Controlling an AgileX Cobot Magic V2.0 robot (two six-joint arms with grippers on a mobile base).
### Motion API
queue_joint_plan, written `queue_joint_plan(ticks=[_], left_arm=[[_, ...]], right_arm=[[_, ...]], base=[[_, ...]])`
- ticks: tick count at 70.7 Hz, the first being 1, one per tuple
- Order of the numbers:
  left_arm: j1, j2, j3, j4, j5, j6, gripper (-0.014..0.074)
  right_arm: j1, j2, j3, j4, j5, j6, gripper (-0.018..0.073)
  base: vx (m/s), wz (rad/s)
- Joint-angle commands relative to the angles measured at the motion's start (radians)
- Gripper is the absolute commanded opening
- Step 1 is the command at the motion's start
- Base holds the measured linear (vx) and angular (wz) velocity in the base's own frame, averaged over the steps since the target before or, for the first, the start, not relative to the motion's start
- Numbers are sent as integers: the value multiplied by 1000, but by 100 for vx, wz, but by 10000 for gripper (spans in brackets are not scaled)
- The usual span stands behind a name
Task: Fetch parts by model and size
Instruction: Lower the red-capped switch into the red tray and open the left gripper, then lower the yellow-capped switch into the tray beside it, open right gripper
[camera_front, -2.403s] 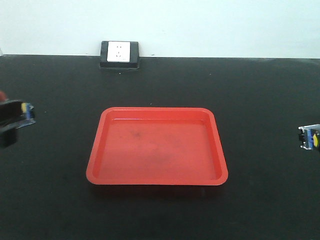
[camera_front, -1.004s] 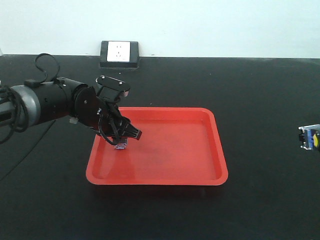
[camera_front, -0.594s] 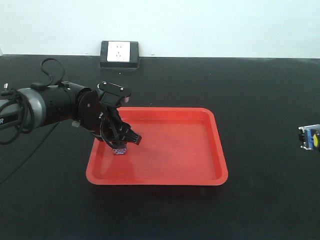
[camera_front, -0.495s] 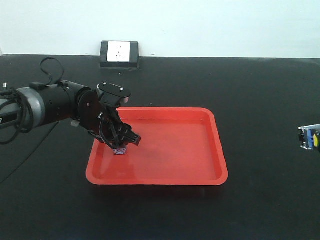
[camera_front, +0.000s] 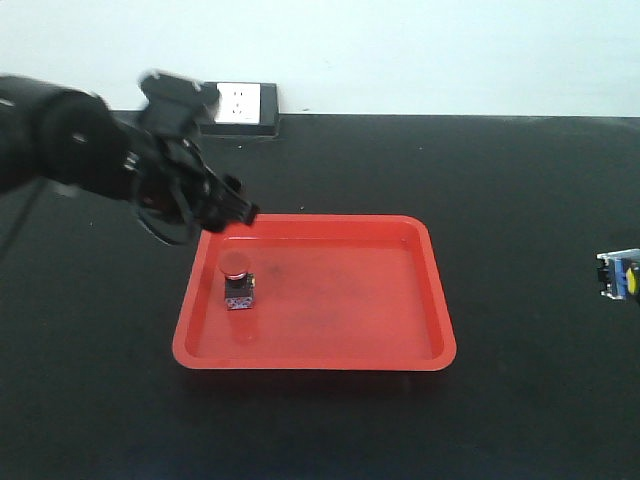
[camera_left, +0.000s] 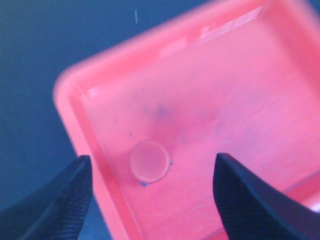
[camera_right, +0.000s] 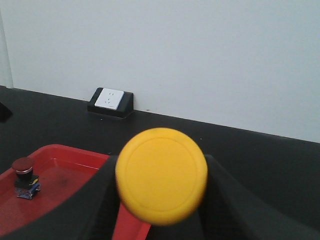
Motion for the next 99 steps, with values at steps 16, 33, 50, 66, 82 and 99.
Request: queue_joint_plan(ticks=[16,33,50,66,82,99], left_arm=[[-8,-434,169,-10,-93,32,463],[-8,-751,391,-10,-146,62,463],[-7,-1056,568,-10,-155,66,462],[-7,-1317,758,-42,-161,66,459],[-7,-1527,923,-61,-162,66,459],[-7,-1582,941,-64,-182,65,459]], right_arm=[[-4,14,-27,0,-87,-6,-10],[-4,14,-27,0,-87,-6,-10],[-4,14,-27,0,-82,-6,-10],[-4,14,-27,0,-82,-6,-10],[-4,14,-27,0,-82,-6,-10],[-4,14,-27,0,-86,-6,-10]], base=[[0,0],[0,0],[0,0],[0,0],[0,0],[0,0]])
